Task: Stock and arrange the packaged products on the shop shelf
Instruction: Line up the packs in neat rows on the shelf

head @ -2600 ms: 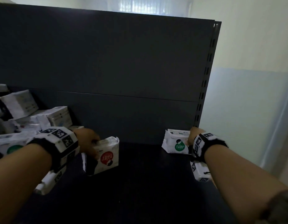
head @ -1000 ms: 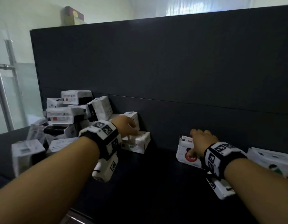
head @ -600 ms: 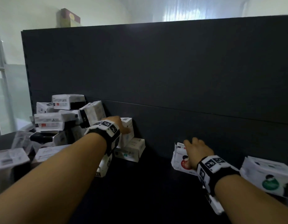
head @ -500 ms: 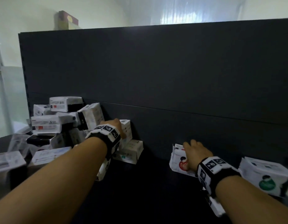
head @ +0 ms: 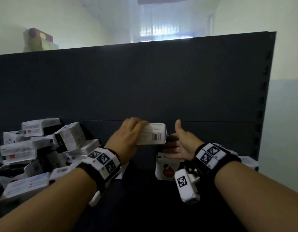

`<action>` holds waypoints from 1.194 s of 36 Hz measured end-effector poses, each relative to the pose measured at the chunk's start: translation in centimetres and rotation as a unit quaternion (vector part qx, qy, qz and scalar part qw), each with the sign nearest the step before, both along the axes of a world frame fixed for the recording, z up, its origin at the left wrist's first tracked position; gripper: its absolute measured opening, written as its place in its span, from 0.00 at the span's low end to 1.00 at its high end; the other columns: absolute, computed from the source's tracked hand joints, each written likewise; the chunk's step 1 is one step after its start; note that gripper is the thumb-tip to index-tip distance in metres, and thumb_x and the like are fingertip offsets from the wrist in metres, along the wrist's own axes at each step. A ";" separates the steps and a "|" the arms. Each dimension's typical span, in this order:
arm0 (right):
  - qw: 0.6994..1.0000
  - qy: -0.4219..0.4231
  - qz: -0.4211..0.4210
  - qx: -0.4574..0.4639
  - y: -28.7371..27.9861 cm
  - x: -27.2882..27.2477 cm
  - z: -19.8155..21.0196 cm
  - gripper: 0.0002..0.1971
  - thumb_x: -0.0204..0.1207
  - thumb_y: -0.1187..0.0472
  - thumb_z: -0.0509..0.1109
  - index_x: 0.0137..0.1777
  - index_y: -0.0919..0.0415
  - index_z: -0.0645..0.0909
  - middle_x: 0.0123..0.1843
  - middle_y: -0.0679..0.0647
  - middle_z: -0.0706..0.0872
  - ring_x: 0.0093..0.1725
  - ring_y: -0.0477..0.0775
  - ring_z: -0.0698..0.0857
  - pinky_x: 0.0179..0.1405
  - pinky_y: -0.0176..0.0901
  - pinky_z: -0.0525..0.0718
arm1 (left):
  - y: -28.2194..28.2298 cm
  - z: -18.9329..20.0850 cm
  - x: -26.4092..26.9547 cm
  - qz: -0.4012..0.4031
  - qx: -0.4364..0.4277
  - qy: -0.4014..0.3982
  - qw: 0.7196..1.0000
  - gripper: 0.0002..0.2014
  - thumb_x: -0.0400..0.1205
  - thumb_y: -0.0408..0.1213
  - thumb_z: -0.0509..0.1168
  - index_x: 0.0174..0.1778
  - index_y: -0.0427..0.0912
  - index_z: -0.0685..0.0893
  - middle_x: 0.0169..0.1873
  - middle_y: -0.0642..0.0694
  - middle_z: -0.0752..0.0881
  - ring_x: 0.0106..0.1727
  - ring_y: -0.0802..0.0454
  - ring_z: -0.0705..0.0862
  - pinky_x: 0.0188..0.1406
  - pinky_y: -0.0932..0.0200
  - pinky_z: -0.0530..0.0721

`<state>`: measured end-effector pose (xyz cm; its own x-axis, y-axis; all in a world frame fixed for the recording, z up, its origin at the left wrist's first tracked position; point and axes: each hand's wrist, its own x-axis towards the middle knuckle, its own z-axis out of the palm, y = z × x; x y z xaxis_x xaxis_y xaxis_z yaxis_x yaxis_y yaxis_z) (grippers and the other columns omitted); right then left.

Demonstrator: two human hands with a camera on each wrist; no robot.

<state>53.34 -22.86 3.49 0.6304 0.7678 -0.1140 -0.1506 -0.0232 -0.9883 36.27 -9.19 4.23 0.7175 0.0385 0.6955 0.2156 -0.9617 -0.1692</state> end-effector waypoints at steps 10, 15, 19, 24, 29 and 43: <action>0.992 0.001 0.100 0.073 -3.3 -0.9 1.3 0.28 0.71 0.49 0.75 0.66 0.66 0.82 0.63 0.66 0.86 0.65 0.65 0.84 0.67 0.60 0.80 | -1.3 -1.8 -0.2 -0.071 0.226 -0.082 0.968 0.35 0.70 0.35 0.74 0.73 0.46 0.68 0.66 0.41 0.71 0.69 0.42 0.73 0.51 0.51 0.87; 0.993 -0.046 0.075 0.078 -4.0 -0.7 1.2 0.23 0.75 0.58 0.74 0.66 0.69 0.80 0.59 0.67 0.88 0.58 0.64 0.87 0.59 0.62 0.83 | -0.2 -2.0 -0.5 0.005 0.134 -0.081 0.988 0.45 0.68 0.37 0.76 0.80 0.48 0.61 0.67 0.40 0.74 0.66 0.40 0.77 0.56 0.47 0.85; 0.994 -0.100 0.033 0.032 -4.9 0.4 0.6 0.19 0.74 0.61 0.74 0.64 0.66 0.81 0.51 0.60 0.92 0.49 0.57 0.92 0.45 0.54 0.90 | 2.9 -2.2 -1.8 0.188 -0.035 0.002 0.982 0.35 0.73 0.38 0.69 0.78 0.47 0.66 0.68 0.41 0.74 0.68 0.40 0.71 0.63 0.49 0.78; 0.989 -0.138 0.023 -0.051 -6.7 2.1 -0.6 0.14 0.73 0.60 0.76 0.58 0.57 0.83 0.45 0.54 0.93 0.41 0.50 0.92 0.33 0.43 0.88 | 6.0 -3.0 -3.1 0.319 -0.110 0.191 0.922 0.19 0.79 0.46 0.64 0.64 0.43 0.78 0.65 0.42 0.77 0.66 0.41 0.75 0.65 0.52 0.77; 0.976 -0.175 0.041 -0.124 -8.1 2.6 -1.8 0.12 0.73 0.61 0.76 0.56 0.58 0.85 0.48 0.56 0.93 0.42 0.52 0.92 0.34 0.42 0.88 | 6.7 -4.3 -1.8 0.312 -0.094 0.319 0.890 0.21 0.76 0.48 0.68 0.65 0.48 0.80 0.66 0.44 0.79 0.68 0.45 0.76 0.69 0.50 0.75; 0.898 -0.346 0.082 -0.258 -7.7 0.3 -3.9 0.28 0.65 0.61 0.82 0.65 0.51 0.77 0.53 0.45 0.87 0.50 0.41 0.87 0.39 0.27 0.82 | 8.8 -7.4 3.6 0.316 -0.197 0.333 0.866 0.33 0.65 0.65 0.71 0.60 0.50 0.76 0.59 0.46 0.83 0.54 0.44 0.83 0.54 0.50 0.82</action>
<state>53.69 -30.56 -0.46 0.5702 0.8147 -0.1058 0.5432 -0.4705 -0.6954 39.89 -0.40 -3.14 0.7032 0.7107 -0.0203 0.7014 -0.6981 -0.1437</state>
